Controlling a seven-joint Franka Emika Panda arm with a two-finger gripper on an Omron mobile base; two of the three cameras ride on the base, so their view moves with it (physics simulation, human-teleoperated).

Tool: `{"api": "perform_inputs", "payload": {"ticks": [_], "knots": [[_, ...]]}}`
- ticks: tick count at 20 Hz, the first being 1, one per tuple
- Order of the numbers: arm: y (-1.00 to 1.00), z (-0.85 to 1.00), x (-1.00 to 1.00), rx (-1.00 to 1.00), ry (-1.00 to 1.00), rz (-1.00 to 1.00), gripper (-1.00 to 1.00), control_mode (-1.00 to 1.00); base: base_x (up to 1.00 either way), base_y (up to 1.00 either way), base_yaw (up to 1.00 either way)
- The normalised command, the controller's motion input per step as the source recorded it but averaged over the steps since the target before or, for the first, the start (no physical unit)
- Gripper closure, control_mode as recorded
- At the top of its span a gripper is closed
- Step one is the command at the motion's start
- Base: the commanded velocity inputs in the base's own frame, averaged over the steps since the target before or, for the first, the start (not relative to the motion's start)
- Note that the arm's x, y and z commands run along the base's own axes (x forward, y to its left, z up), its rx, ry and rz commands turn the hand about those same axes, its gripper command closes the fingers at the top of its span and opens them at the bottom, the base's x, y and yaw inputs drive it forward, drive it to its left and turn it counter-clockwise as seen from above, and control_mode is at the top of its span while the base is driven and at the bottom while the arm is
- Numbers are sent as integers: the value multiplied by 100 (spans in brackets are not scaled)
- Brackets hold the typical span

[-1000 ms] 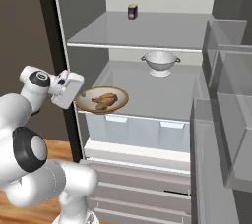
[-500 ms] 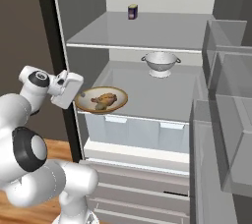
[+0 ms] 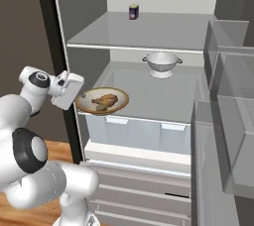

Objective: Pick the chicken drumstick and garlic from their plates and place them in the bowl. Then put the bowl in the fridge.

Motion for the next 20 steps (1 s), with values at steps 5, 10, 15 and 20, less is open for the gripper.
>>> {"api": "perform_inputs", "payload": {"ticks": [5,10,15,20], "knots": [[0,0,0,0,0,0,100,-100,0,0,0],[-1,0,0,0,0,0,100,-100,0,0,0],[-22,1,-1,4,-1,7,100,-100,0,0,0],[-27,5,0,1,0,12,100,-100,0,0,0]]}}
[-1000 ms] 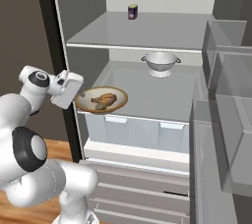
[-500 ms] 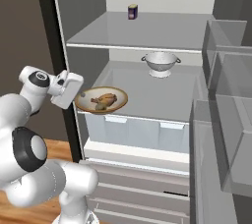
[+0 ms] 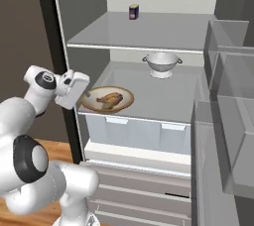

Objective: Pick the chicken drumstick and garlic from their plates and place them in the bowl. Then put the bowl in the fridge.

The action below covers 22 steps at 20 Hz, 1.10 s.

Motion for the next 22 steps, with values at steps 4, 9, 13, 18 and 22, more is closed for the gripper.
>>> {"api": "perform_inputs", "payload": {"ticks": [4,9,13,18,22], "knots": [[-21,2,-5,2,0,20,100,-100,0,0,0],[-24,2,-16,5,0,20,100,-100,0,0,0],[-24,4,-20,8,0,18,100,-100,0,0,0],[-19,10,-14,5,0,20,100,-100,0,0,0],[-6,11,-6,0,0,23,100,-100,0,0,0]]}}
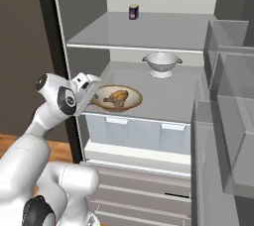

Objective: Pick the chicken drumstick and garlic from their plates and place them in the bowl. Then put the bowl in the fridge.

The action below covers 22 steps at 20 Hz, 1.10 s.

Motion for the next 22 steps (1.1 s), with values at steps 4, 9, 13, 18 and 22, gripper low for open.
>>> {"api": "perform_inputs", "payload": {"ticks": [4,9,13,18,22], "knots": [[-5,9,-6,0,0,27,100,-100,0,0,0],[-13,7,-10,0,1,33,100,-100,0,0,0],[-17,8,-10,0,0,33,100,-100,0,0,0],[-14,4,0,0,0,28,100,-100,0,0,0],[-12,1,1,1,0,20,100,-100,0,0,0]]}}
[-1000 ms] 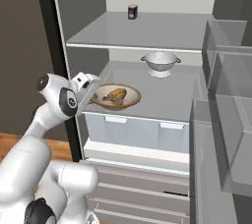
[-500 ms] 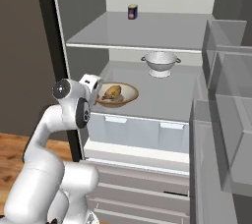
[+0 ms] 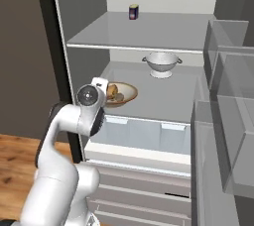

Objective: Pick the chicken drumstick and garlic from their plates and place them in the bowl. Then put the bowl in the fridge.

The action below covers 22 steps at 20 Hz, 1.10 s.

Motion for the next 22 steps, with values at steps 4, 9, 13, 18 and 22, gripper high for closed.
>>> {"api": "perform_inputs", "payload": {"ticks": [4,9,13,18,22], "knots": [[-12,0,7,0,0,13,100,-100,0,0,0],[-11,0,20,0,0,2,100,-100,0,0,0],[-16,0,25,0,2,0,100,-100,0,0,0],[-6,-5,16,2,3,3,100,-100,0,0,0],[-4,-10,25,7,4,9,100,-100,0,0,0]]}}
